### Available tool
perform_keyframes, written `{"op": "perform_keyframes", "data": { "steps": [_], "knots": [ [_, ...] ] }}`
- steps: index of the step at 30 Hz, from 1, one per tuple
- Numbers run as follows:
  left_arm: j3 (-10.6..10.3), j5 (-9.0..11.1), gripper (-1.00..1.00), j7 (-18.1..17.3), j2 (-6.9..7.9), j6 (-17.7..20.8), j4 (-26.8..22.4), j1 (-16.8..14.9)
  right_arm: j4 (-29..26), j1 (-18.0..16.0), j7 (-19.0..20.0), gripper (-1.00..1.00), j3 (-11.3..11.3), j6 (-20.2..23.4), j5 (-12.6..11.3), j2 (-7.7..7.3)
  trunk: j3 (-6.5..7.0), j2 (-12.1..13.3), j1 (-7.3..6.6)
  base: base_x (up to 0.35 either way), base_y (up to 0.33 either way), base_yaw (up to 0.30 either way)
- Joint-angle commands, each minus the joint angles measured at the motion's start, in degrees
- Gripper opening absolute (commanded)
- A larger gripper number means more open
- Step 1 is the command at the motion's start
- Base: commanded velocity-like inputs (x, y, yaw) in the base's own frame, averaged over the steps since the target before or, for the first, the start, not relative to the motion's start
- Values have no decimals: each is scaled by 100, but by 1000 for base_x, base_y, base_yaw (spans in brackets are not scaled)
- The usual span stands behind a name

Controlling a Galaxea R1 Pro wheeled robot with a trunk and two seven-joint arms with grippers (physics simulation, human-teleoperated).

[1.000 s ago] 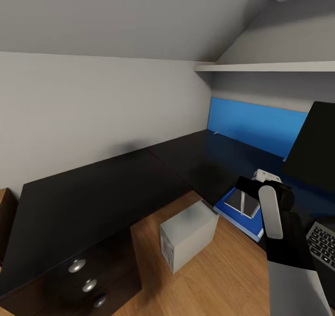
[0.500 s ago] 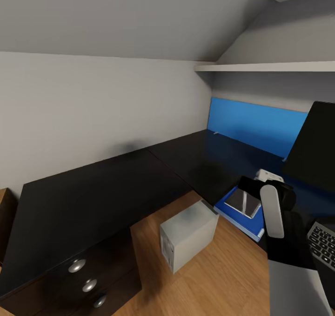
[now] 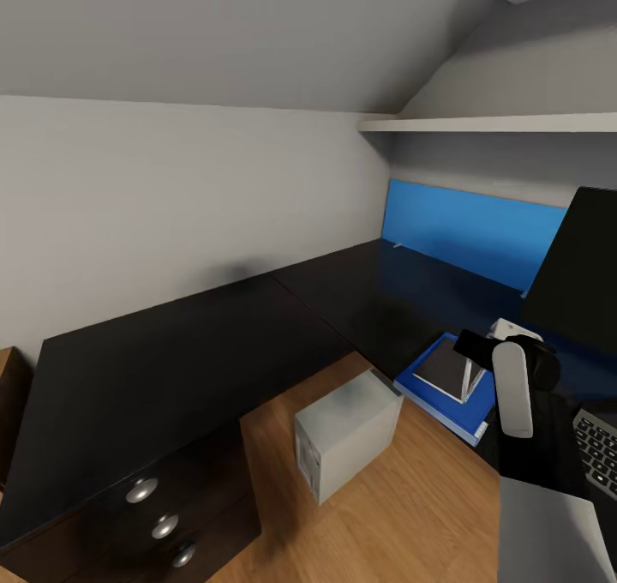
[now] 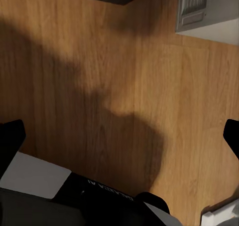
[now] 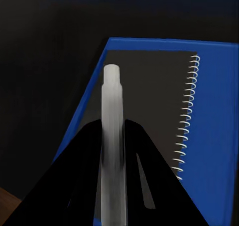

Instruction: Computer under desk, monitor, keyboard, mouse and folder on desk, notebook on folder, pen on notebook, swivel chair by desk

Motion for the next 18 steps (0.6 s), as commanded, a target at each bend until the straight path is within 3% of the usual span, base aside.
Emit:
{"op": "perform_keyframes", "data": {
  "steps": [1, 18],
  "knots": [
    [12, 43, 100, -12, -1, 45, -7, 1, -3, -5, -60, -100, -9, 12, -65, 3, -4, -3, 0, 0, 0, 0],
    [12, 51, 100, -18, 0, 51, 1, -9, 192, -17, -151, -100, -34, 1, -61, 23, -4, -3, 0, 0, 0, -21]
  ]
}}
